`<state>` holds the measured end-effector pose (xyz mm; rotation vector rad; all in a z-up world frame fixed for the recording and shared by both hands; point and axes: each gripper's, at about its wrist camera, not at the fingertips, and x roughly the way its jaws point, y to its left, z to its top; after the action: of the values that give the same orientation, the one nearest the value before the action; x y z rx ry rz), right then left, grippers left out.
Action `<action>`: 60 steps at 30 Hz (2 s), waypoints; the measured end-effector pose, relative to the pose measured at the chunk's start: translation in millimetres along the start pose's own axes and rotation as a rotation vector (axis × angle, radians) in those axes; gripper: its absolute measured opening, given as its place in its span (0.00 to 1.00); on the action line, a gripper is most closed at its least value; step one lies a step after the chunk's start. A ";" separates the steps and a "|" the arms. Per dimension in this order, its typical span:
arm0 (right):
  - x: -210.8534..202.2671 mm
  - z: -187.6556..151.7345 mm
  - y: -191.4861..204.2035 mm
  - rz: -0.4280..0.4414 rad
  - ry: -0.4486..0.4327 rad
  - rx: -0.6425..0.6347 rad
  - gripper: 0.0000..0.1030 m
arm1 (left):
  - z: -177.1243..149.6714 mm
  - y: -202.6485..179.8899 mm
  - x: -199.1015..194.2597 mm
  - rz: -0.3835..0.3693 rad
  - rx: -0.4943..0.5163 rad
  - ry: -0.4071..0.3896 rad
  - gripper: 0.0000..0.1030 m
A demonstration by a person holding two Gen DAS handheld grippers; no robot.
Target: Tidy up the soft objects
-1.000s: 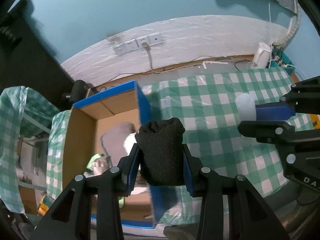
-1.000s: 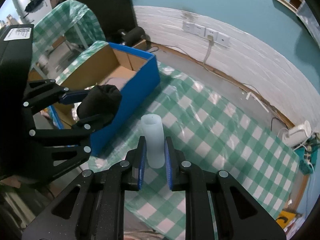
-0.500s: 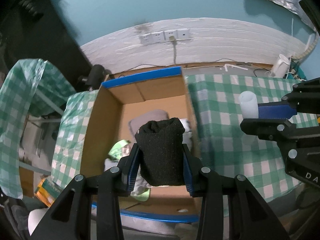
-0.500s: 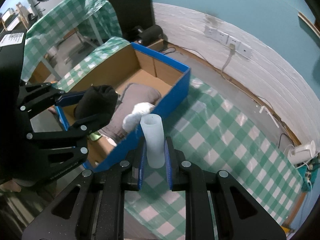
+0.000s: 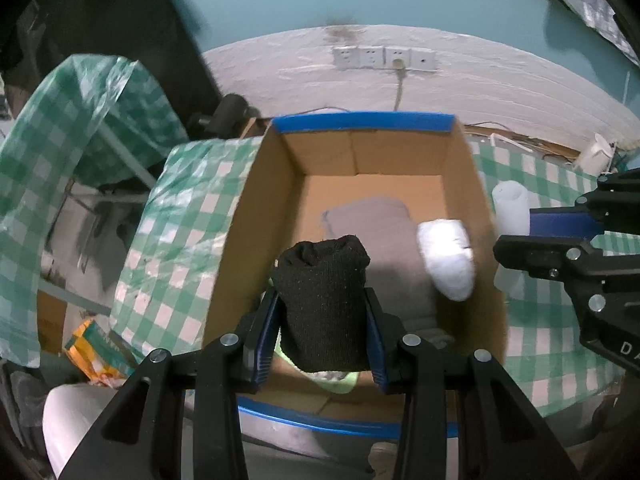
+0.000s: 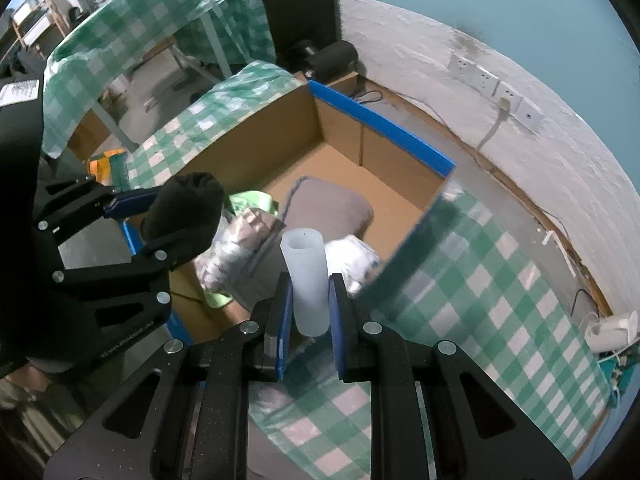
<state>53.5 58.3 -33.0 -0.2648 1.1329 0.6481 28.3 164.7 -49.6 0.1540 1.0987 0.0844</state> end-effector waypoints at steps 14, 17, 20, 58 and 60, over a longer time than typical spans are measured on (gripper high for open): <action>42.0 15.9 9.7 0.027 0.043 0.029 0.33 | -11.2 18.3 35.5 0.027 -0.029 0.089 0.58; 39.4 14.3 6.9 0.014 0.040 0.039 0.44 | -9.0 18.4 25.6 0.042 -0.030 0.058 0.71; 32.3 12.8 4.0 0.003 0.024 0.049 0.47 | -6.7 17.6 16.1 0.047 -0.029 0.042 0.77; -119.5 -78.2 -41.5 -0.123 -0.278 0.229 0.65 | -0.8 -65.4 -103.9 -0.025 0.107 -0.193 0.99; -121.1 -82.0 -44.6 -0.129 -0.281 0.236 0.65 | 0.2 -70.2 -103.6 -0.031 0.112 -0.192 0.99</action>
<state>-13.7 -60.3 36.3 -0.0411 0.9031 0.4173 -19.0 80.6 30.1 0.2409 0.9140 -0.0198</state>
